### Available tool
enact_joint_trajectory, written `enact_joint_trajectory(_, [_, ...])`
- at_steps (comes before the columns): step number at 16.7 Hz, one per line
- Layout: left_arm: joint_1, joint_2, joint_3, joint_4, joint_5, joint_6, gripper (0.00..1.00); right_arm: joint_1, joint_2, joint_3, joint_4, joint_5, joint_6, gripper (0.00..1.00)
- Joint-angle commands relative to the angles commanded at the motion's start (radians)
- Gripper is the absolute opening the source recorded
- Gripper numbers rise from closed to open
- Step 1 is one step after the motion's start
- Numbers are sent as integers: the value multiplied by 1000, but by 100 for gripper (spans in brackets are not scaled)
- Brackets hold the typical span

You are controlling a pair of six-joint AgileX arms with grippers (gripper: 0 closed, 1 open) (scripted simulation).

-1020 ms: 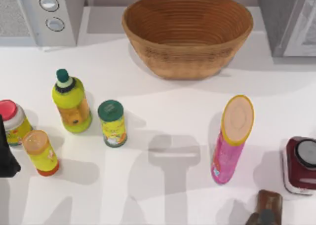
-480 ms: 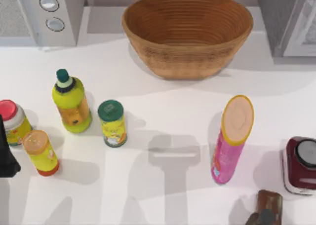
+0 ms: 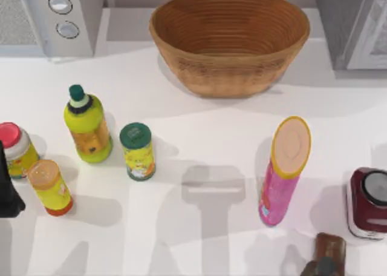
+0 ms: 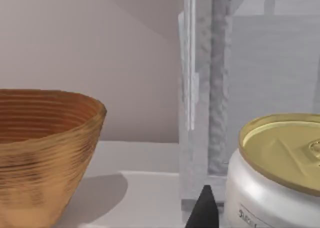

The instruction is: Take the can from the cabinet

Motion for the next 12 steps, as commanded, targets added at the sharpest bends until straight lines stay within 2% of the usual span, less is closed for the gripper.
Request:
enact_joint_trajectory(4, [0,0,0,0,0,0,100,-102,309,87,267,-217,34,0])
enact_joint_trajectory(12, [0,0,0,0,0,0,100,-352,1080,296,904,-721,102,0])
